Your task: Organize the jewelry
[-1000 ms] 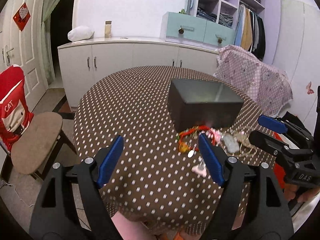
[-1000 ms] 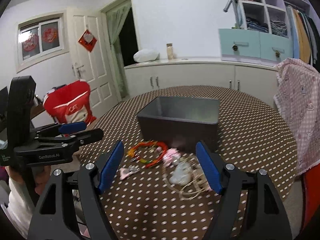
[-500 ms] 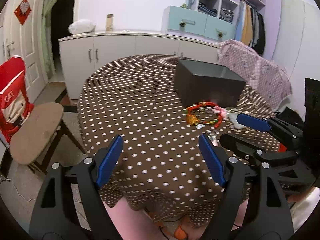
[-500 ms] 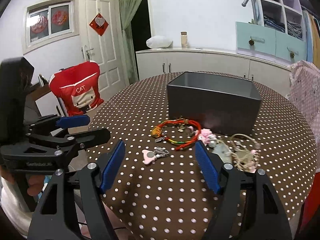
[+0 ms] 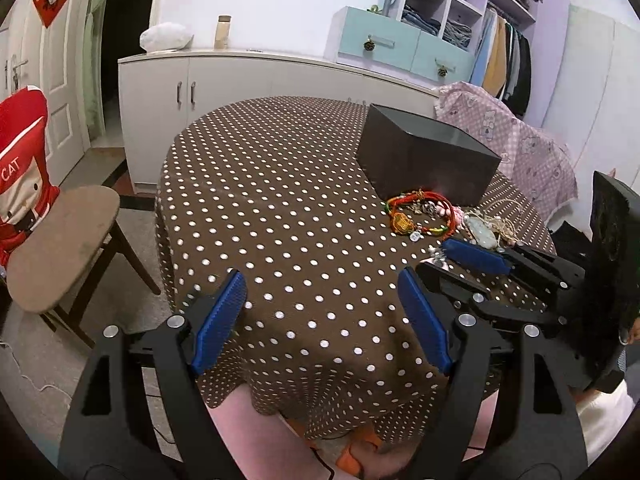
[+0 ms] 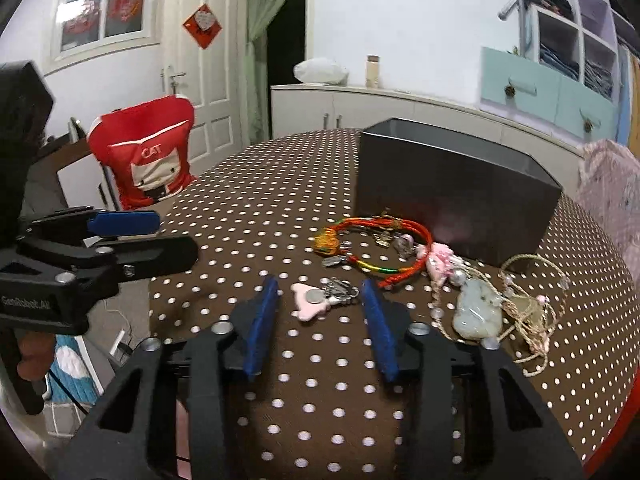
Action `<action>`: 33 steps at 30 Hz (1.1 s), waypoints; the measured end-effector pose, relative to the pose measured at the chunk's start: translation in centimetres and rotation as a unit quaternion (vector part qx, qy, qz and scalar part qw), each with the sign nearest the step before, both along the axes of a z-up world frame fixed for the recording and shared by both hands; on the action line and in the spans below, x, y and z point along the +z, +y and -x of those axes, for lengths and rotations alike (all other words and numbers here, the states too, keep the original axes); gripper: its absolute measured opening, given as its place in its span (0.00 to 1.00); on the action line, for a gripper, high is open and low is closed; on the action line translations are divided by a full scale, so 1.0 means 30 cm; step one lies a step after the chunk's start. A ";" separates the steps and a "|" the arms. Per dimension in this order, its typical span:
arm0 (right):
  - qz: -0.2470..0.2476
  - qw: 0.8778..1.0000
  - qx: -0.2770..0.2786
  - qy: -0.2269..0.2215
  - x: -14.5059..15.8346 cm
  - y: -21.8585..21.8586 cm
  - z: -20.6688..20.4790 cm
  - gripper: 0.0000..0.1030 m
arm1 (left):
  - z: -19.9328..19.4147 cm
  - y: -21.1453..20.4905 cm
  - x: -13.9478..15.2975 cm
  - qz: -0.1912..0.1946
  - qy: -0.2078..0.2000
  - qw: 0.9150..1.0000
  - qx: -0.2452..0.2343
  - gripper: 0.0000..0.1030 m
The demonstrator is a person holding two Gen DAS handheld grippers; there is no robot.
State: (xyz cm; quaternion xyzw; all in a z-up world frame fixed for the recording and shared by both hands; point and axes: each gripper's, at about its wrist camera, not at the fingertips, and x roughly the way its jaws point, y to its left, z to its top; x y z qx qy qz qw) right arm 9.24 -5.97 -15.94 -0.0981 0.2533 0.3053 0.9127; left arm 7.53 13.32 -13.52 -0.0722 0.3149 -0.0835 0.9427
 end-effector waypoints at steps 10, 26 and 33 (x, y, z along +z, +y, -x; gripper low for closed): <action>-0.015 1.000 0.006 0.006 -0.001 -0.019 -0.010 0.27 | -0.007 -0.016 -0.004 -0.003 0.002 1.000 -0.004 0.75; -0.047 0.999 -0.014 0.010 0.045 -0.134 -0.011 0.06 | -0.057 -0.100 0.004 0.008 0.014 0.999 -0.033 0.75; -0.070 0.997 -0.037 0.005 0.077 -0.202 -0.023 0.06 | -0.093 -0.132 0.021 0.023 0.017 0.999 -0.044 0.75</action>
